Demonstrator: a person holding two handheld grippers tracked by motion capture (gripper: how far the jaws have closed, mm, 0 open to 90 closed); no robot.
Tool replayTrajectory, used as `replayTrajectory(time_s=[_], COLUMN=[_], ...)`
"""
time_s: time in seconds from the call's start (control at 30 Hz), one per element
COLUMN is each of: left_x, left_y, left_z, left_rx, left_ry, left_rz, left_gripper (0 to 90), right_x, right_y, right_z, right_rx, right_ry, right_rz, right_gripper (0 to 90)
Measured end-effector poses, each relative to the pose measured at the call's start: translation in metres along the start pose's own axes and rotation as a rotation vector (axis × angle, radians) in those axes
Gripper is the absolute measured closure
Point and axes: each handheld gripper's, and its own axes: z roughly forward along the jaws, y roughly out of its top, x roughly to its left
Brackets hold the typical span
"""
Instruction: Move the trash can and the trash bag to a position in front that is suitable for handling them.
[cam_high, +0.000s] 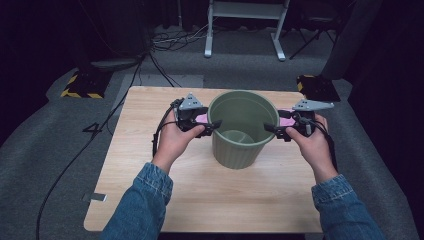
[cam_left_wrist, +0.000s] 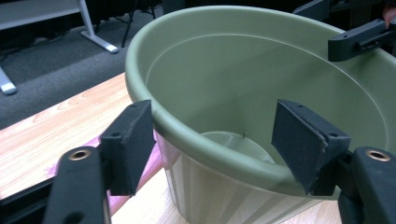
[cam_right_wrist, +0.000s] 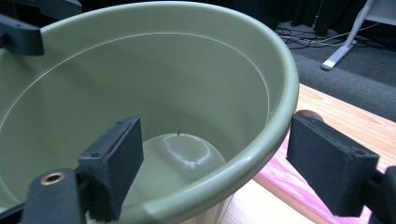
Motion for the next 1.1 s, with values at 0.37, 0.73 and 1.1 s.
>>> replayTrajectory(time_s=[0.37, 0.73, 1.1], left_x=[-0.024, -0.055, -0.038], left_y=[-0.014, -0.033, -0.026], left_z=[-0.039, -0.08, -0.09], left_rx=[0.035, -0.011, -0.025], left_ry=[0.009, -0.076, 0.083], left_rz=[0.069, 0.106, 0.107], left_gripper=[32.8, 40.5, 32.7], right_x=[0.037, 0.072, 0.057], right_y=[-0.009, -0.014, -0.008], right_z=[-0.024, -0.048, -0.057], right_rx=[0.019, 0.007, -0.052], right_ry=[0.069, 0.16, 0.126], right_rz=[-0.026, -0.033, -0.034], right_gripper=[19.6, 23.9, 28.0])
